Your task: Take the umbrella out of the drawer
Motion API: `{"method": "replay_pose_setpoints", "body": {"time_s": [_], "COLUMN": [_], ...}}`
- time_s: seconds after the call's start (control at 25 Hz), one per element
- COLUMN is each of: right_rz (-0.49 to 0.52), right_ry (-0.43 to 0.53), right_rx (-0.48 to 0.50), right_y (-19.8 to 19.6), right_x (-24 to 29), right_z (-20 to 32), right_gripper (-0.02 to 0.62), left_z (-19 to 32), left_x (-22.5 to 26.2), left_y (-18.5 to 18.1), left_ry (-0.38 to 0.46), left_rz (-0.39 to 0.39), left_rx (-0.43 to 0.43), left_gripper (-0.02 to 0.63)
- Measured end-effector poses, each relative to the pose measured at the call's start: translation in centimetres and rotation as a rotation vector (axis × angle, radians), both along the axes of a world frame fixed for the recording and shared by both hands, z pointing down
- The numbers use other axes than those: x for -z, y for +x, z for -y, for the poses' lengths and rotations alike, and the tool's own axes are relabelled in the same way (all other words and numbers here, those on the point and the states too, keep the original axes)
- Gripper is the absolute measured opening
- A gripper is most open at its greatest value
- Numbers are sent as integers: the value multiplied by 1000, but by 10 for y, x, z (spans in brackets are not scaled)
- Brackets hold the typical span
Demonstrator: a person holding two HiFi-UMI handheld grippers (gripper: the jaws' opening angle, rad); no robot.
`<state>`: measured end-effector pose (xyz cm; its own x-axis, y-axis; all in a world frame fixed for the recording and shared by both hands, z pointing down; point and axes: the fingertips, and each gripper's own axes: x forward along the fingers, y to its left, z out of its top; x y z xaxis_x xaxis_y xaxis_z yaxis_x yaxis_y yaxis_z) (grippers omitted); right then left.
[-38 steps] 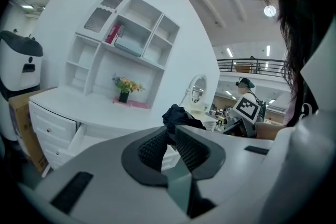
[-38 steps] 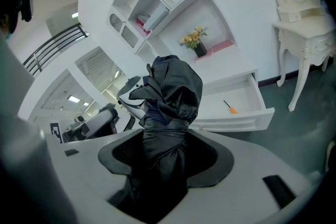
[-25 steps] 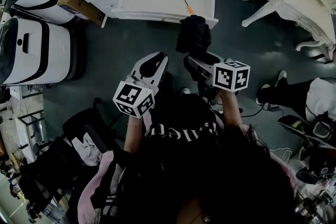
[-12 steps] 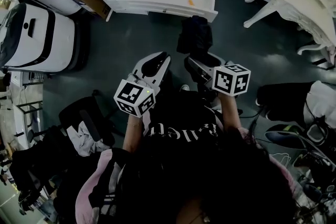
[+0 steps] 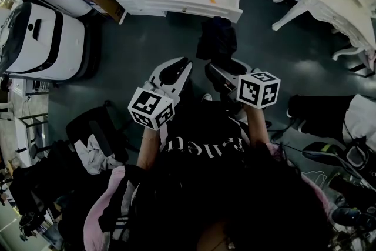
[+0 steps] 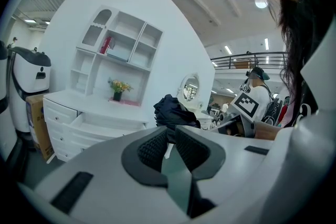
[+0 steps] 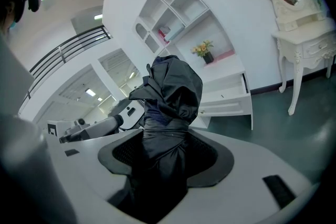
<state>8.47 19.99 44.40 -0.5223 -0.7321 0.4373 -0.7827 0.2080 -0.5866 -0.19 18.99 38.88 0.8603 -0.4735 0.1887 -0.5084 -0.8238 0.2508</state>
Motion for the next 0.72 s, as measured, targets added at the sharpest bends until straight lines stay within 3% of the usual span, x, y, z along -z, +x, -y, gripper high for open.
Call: {"method": "replay_pose_setpoints", "body": {"time_s": [0.72], "right_rz": [8], "right_ry": [11], "right_rx": [28], "right_y": [-6], "right_x": [5], "right_z": [-1], "right_gripper": [276], "left_z": [-9], "left_x": [4], "left_y": [-11], "left_ry": [12], "left_rz": [14], "left_rx": [38], "left_gripper": [58]}}
